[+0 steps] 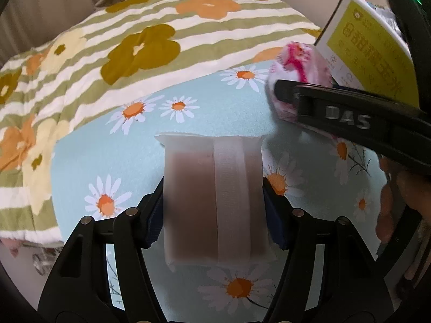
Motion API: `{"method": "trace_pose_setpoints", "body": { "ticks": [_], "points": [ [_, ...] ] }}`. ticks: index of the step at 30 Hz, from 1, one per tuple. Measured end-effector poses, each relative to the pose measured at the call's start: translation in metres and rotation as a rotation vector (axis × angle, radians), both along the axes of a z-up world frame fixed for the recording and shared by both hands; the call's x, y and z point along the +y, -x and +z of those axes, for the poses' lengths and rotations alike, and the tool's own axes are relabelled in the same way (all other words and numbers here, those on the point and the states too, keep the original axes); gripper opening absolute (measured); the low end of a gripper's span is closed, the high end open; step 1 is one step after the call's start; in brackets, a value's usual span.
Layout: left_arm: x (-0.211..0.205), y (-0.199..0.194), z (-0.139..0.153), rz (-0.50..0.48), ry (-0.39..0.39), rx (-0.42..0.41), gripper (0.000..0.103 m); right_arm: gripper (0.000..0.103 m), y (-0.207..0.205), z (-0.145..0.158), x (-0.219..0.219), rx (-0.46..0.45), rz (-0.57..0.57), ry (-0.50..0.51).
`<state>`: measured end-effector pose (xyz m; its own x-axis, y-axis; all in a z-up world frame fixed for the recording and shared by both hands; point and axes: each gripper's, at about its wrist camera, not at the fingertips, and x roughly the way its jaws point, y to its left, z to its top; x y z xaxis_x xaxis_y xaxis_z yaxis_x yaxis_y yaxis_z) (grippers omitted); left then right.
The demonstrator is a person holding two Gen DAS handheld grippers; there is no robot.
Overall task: Organize snacks
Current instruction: 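Grasp the pink-brown cake pack with the left tool while the right tool grasps the pink candy bag, then carry the cake pack and candy bag into the box and release both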
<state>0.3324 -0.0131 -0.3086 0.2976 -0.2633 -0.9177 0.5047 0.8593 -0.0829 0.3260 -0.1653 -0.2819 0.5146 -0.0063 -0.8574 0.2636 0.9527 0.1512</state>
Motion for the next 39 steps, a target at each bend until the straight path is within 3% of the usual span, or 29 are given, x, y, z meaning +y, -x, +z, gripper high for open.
{"method": "trace_pose_setpoints", "body": {
  "ticks": [8,15,22,31,39],
  "points": [
    [0.017,0.011,0.039,0.035,0.055,-0.048,0.06,0.053,0.024,0.04,0.008,-0.071,0.034,-0.011],
    [0.014,0.029,0.116,0.044,0.119,-0.138,0.06,0.053,0.062,0.126,0.005,-0.225,0.086,0.025],
    [-0.026,0.055,0.182,0.033,0.168,-0.222,0.06,0.053,0.115,0.194,-0.047,-0.327,0.105,0.025],
    [-0.129,0.108,0.217,0.046,0.248,-0.232,0.06,0.053,0.172,0.224,-0.161,-0.339,0.105,0.037],
    [-0.221,0.143,0.207,0.044,0.276,-0.189,0.06,0.053,0.2,0.208,-0.243,-0.292,0.104,0.011]
  ]
}}
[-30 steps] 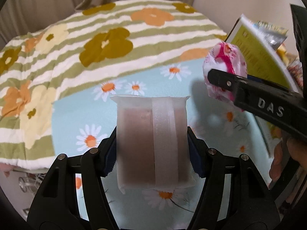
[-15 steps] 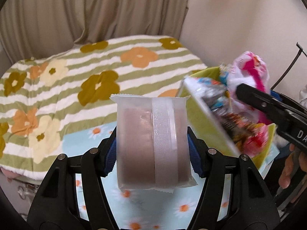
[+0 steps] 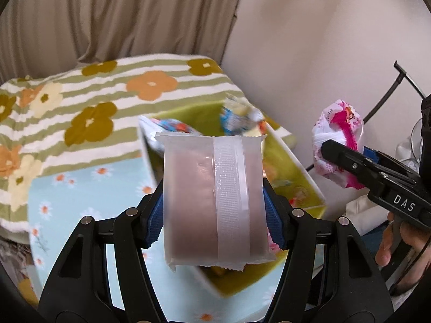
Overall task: Organize snacks
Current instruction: 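Carry the cake pack and candy bag into the box and release both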
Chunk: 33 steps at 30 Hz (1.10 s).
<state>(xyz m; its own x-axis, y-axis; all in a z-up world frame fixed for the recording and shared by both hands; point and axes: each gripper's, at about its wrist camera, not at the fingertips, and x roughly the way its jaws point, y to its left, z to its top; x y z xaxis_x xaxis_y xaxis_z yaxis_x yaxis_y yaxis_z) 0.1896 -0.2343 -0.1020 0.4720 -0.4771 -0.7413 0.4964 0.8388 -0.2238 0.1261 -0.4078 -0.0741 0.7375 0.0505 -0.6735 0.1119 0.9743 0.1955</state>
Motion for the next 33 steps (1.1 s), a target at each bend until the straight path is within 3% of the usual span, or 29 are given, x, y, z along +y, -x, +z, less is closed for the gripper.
{"method": "trace_pose_setpoints", "body": {
  "ticks": [5,6,7,9,18,21,22,25,33],
  "points": [
    [-0.029,0.009,-0.022,0.009,-0.08,0.035,0.061,0.053,0.006,-0.016,-0.023,0.045,0.015,-0.024],
    [-0.032,0.011,-0.027,0.002,-0.099,0.037,0.066,0.053,0.005,-0.02,-0.025,0.054,0.016,-0.034],
    [-0.033,0.014,-0.03,0.0,-0.112,0.033,0.082,0.053,0.005,-0.025,-0.026,0.063,0.018,-0.042],
    [-0.029,0.02,-0.034,0.01,-0.125,0.019,0.103,0.053,0.007,-0.032,-0.029,0.078,0.024,-0.048],
    [-0.008,0.03,-0.042,0.093,-0.146,0.047,0.103,0.054,0.008,-0.056,-0.032,0.142,0.053,-0.041],
    [-0.007,0.032,-0.041,0.103,-0.167,0.037,0.103,0.058,-0.001,-0.062,-0.033,0.169,0.059,-0.059],
    [-0.006,0.032,-0.041,0.108,-0.172,0.037,0.103,0.064,-0.001,-0.063,-0.032,0.176,0.064,-0.057],
    [-0.002,0.032,-0.042,0.133,-0.181,0.044,0.103,0.102,0.0,-0.066,-0.031,0.161,0.061,0.002],
    [0.018,0.038,-0.042,0.19,-0.196,0.059,0.103,0.103,0.002,-0.07,-0.039,0.141,0.04,-0.006]
  ]
}}
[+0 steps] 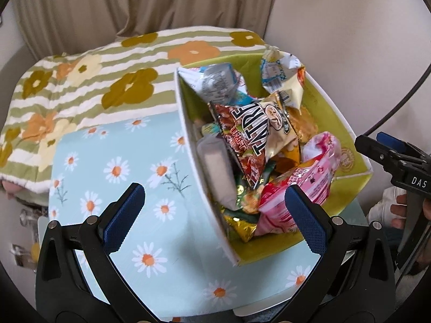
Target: Organize snacks
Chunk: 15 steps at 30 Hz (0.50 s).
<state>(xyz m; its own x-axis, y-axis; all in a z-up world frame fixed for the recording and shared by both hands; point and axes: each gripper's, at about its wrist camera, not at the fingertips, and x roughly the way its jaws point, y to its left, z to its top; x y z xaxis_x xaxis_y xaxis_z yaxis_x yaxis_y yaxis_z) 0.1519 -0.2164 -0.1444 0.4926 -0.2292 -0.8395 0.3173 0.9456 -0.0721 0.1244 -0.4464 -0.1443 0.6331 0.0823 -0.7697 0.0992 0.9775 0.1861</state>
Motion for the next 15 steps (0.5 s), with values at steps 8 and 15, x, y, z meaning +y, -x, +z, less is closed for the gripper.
{"method": "trace_pose_setpoints", "body": {
  "ticks": [8,15],
  "points": [
    [0.033,0.023,0.034,0.022,0.016,-0.086,0.103,0.103,0.02,0.032,0.039,-0.07,0.02,0.01],
    [0.081,0.064,0.086,0.057,0.03,-0.225,0.103,0.103,0.059,0.078,0.087,-0.178,0.023,0.023]
  ]
}}
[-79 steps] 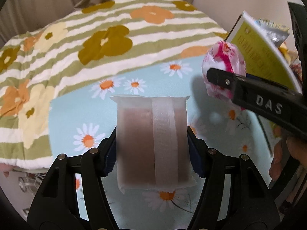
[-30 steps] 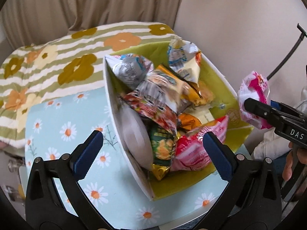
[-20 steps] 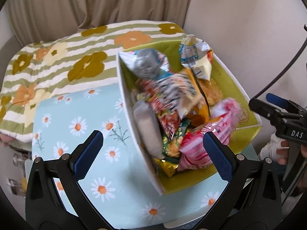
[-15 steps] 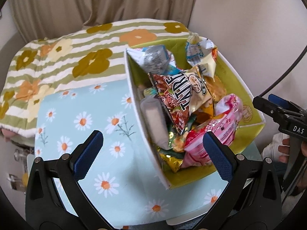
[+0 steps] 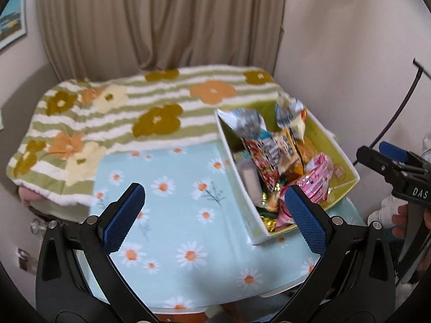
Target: Organize snacks
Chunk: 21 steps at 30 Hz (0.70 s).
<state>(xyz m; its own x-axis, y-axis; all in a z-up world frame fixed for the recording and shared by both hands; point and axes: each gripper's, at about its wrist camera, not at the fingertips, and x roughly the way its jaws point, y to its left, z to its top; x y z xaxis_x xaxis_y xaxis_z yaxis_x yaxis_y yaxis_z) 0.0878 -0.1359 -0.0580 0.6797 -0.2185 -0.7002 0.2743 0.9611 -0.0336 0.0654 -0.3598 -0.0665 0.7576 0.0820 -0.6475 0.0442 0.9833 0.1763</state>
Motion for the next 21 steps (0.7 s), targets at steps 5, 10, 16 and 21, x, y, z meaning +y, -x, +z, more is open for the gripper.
{"method": "trace_pose_setpoints", "body": {
  "ticks": [5,10,16,21],
  "points": [
    [0.037,0.038,0.036,0.045,0.042,-0.101,0.103,0.103,0.034,0.034,0.034,-0.073,0.001,0.036],
    [0.066,0.078,0.053,0.073,0.047,-0.182,0.103,0.103,0.074,0.052,0.067,-0.138,-0.011,0.088],
    [0.095,0.118,0.055,0.134,0.079,-0.254,0.103,0.102,0.101,0.049,0.088,-0.16,-0.011,0.144],
    [0.097,0.134,0.054,0.138,0.062,-0.294,0.103,0.103,0.114,0.049,0.092,-0.185,-0.031,0.155]
  ]
}}
